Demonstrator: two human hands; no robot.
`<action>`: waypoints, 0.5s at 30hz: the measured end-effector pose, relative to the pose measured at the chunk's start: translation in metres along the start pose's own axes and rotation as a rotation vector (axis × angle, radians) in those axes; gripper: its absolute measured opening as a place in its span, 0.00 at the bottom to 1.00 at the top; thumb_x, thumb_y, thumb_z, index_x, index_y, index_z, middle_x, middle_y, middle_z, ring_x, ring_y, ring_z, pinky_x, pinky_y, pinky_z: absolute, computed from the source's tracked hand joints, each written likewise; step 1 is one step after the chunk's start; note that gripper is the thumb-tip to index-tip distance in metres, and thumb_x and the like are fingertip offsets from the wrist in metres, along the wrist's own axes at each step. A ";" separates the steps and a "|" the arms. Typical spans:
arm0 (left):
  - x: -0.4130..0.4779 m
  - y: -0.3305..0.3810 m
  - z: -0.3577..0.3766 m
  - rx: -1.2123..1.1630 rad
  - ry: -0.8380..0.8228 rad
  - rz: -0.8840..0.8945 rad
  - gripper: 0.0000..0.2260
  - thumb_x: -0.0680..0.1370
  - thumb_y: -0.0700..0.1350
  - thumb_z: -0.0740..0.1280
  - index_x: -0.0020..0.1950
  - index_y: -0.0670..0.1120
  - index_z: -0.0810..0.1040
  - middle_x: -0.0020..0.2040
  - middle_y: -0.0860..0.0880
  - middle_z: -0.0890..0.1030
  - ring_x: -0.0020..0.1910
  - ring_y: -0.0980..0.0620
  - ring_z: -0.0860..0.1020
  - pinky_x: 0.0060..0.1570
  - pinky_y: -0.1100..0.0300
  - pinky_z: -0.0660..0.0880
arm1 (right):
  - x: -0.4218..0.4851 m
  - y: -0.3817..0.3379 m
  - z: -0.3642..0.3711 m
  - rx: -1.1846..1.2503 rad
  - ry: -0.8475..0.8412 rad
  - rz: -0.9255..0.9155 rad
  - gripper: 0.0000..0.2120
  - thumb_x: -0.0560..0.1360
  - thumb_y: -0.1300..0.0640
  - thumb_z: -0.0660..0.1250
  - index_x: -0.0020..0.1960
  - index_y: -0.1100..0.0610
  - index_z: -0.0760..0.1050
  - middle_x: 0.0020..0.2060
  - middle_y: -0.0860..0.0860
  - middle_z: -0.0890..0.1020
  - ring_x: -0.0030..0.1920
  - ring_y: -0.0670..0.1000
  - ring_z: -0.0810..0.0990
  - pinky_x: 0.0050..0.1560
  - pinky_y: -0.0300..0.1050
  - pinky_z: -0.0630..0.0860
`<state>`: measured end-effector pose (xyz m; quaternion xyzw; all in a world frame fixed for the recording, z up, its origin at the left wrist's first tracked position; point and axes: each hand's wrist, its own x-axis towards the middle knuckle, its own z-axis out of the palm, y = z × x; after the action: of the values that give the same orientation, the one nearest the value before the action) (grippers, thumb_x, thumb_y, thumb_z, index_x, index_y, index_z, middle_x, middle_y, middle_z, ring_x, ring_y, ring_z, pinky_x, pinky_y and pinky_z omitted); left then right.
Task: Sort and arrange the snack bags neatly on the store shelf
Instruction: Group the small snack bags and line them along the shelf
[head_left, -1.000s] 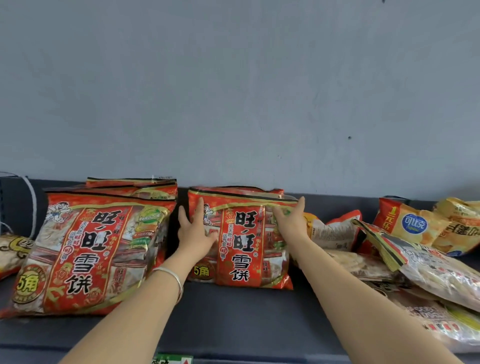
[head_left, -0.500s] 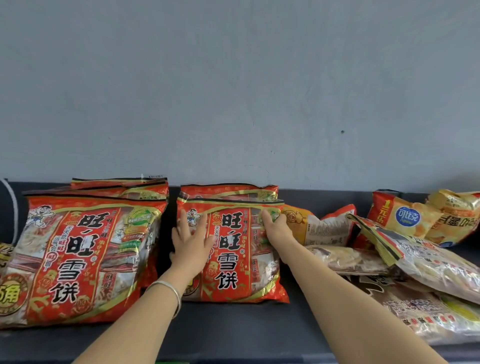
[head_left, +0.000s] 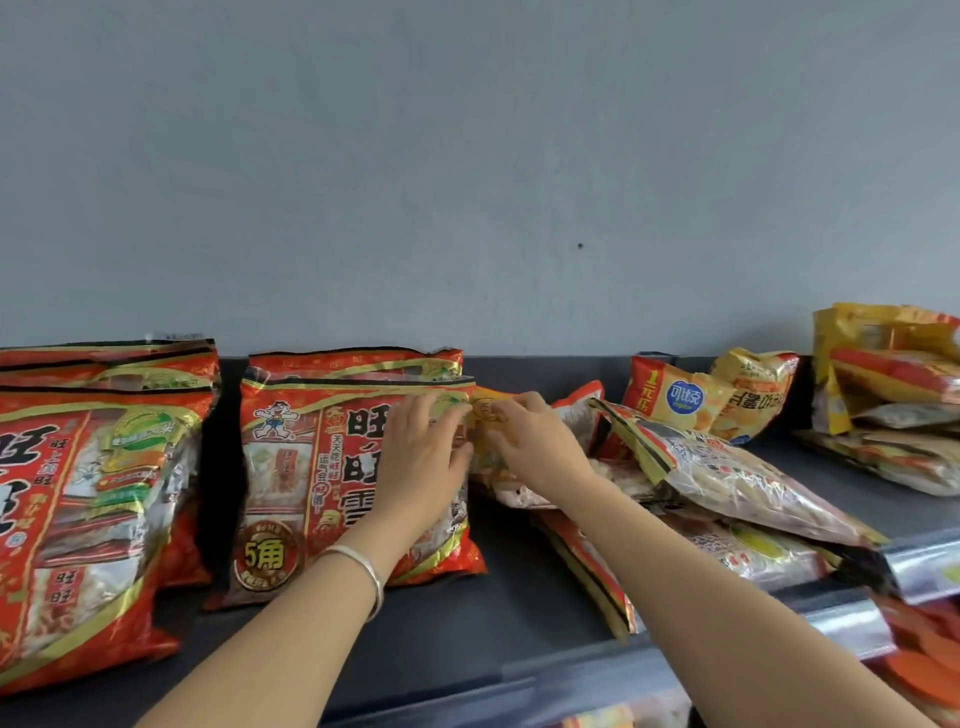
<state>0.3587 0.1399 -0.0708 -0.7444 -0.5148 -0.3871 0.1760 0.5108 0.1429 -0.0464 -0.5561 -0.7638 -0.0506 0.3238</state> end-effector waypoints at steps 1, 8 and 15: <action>0.002 0.011 0.005 -0.039 -0.014 0.042 0.19 0.77 0.48 0.65 0.68 0.48 0.72 0.70 0.46 0.67 0.71 0.45 0.61 0.71 0.50 0.56 | -0.005 0.009 -0.008 -0.121 0.007 -0.027 0.18 0.80 0.54 0.58 0.68 0.54 0.70 0.66 0.55 0.70 0.63 0.57 0.72 0.60 0.53 0.74; 0.008 0.049 0.032 -0.211 -0.338 0.076 0.20 0.79 0.51 0.61 0.71 0.50 0.68 0.69 0.52 0.68 0.67 0.51 0.67 0.65 0.57 0.66 | -0.018 0.061 -0.048 -0.625 -0.118 0.125 0.16 0.79 0.51 0.58 0.66 0.51 0.72 0.68 0.54 0.71 0.70 0.58 0.67 0.72 0.64 0.53; 0.020 0.052 0.040 -0.196 -0.440 -0.007 0.19 0.79 0.53 0.61 0.70 0.52 0.68 0.68 0.54 0.68 0.62 0.52 0.72 0.56 0.52 0.74 | 0.010 0.068 -0.045 -0.689 -0.250 0.105 0.13 0.78 0.52 0.60 0.60 0.53 0.75 0.61 0.56 0.78 0.65 0.60 0.72 0.70 0.62 0.58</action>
<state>0.4248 0.1577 -0.0746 -0.8227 -0.5032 -0.2641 -0.0146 0.5890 0.1572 -0.0252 -0.6729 -0.7059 -0.2198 0.0239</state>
